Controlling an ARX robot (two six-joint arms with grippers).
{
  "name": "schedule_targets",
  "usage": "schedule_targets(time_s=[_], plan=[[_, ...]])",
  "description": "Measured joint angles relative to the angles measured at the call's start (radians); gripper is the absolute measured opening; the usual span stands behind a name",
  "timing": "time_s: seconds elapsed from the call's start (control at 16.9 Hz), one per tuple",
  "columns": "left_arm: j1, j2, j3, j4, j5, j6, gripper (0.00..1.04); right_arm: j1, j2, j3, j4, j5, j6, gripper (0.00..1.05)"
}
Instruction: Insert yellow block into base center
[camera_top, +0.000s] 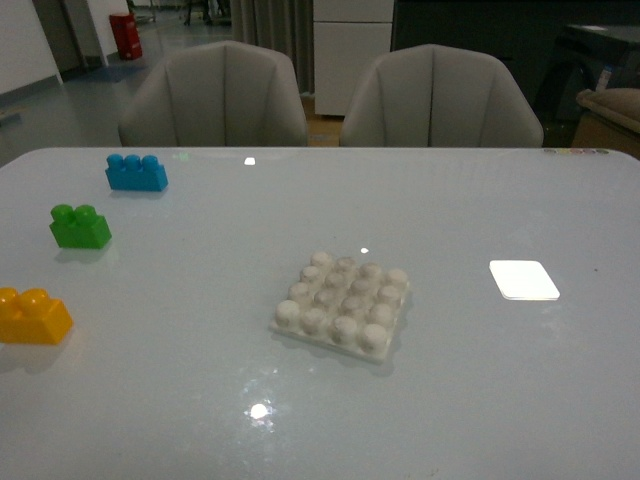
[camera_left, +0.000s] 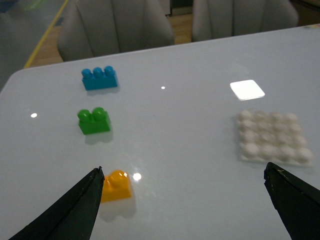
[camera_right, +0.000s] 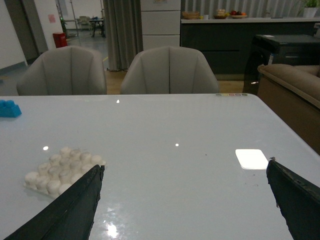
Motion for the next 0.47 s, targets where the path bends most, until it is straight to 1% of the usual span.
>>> schedule_targets(time_s=[0.06,0.18,0.24,0.36,0.47], plan=[[0.021,0.161,0.075,0.09,0.006,0.02,0.98,0.0,0.0,0.0,0.0,0.0,0.0,0.98],[0.029,0.239,0.118,0.12,-0.001,0.024,0.98,0.0,0.0,0.0,0.0,0.0,0.0,0.98],[0.037,0.392,0.201,0.173,-0.01,0.047,0.98,0.0,0.0,0.0,0.0,0.0,0.0,0.98],[0.055,0.659,0.359,0.14,-0.031,0.072,0.98,0.0,0.0,0.0,0.0,0.0,0.0,0.98],[0.067,0.859,0.475,0.051,-0.029,0.085,0.98,0.0,0.0,0.0,0.0,0.0,0.0,0.98]])
